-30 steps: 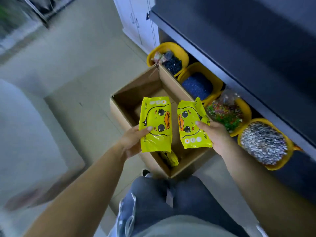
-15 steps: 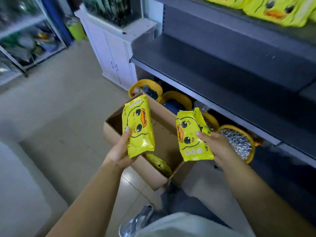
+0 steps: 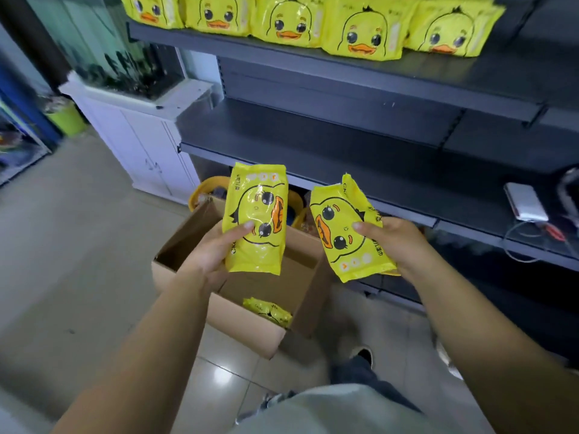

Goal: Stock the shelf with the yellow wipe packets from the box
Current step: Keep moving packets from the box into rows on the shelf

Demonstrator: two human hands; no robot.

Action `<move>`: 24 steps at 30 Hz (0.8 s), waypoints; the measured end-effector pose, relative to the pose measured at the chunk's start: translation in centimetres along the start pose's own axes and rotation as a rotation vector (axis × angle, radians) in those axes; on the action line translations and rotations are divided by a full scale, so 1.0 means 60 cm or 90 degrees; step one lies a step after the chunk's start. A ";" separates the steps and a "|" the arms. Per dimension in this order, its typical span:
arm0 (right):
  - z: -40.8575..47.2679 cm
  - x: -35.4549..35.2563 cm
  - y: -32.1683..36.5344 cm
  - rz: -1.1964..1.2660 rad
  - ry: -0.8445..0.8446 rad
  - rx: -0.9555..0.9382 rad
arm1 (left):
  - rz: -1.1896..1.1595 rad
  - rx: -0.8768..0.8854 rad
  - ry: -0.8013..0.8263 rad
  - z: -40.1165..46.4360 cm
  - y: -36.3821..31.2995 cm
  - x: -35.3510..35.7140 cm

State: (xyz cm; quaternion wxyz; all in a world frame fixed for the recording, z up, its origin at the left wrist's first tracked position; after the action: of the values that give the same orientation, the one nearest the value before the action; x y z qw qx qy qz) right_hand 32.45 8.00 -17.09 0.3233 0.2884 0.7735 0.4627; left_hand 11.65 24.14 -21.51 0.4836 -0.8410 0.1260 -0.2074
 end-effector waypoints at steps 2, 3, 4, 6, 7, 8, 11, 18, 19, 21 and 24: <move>0.009 -0.028 0.017 -0.025 -0.001 -0.020 | 0.055 0.023 0.001 0.014 -0.010 0.019; 0.016 -0.041 0.025 -0.045 0.000 -0.031 | 0.069 0.035 -0.001 0.022 -0.014 0.025; 0.028 -0.060 0.038 -0.063 -0.001 -0.046 | 0.084 0.047 -0.002 0.031 -0.024 0.039; 0.055 -0.096 0.066 -0.098 0.004 -0.074 | 0.122 0.066 0.005 0.041 -0.049 0.071; 0.072 -0.114 0.083 -0.110 0.011 -0.084 | 0.145 0.074 0.014 0.046 -0.064 0.089; 0.089 -0.131 0.100 -0.116 0.018 -0.094 | 0.173 0.084 0.022 0.050 -0.081 0.110; 0.147 -0.195 0.165 -0.141 0.020 -0.146 | 0.221 0.134 0.036 0.067 -0.137 0.191; 0.280 -0.315 0.296 -0.204 0.009 -0.257 | 0.289 0.250 0.002 0.119 -0.245 0.356; 0.298 -0.327 0.313 -0.212 0.005 -0.267 | 0.299 0.259 -0.007 0.128 -0.257 0.376; 0.331 -0.342 0.339 -0.225 0.003 -0.285 | 0.325 0.283 -0.013 0.142 -0.278 0.406; 0.382 -0.348 0.378 -0.252 -0.002 -0.301 | 0.369 0.300 0.004 0.162 -0.305 0.442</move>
State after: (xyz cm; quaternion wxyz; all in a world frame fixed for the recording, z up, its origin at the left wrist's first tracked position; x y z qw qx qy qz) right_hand 66.43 13.76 -0.09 0.4666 0.0494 0.6849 0.5575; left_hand 39.87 29.77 -3.99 0.7022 -0.6352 0.3094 -0.0879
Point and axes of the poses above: each hand's wrist, its own z-axis towards the middle knuckle, its own x-axis out of the palm, y = z × x, the point moved 5 cm from there along z, towards the middle knuckle, and after that the axes turned 15 degrees about -y, right-handed, at the moved point
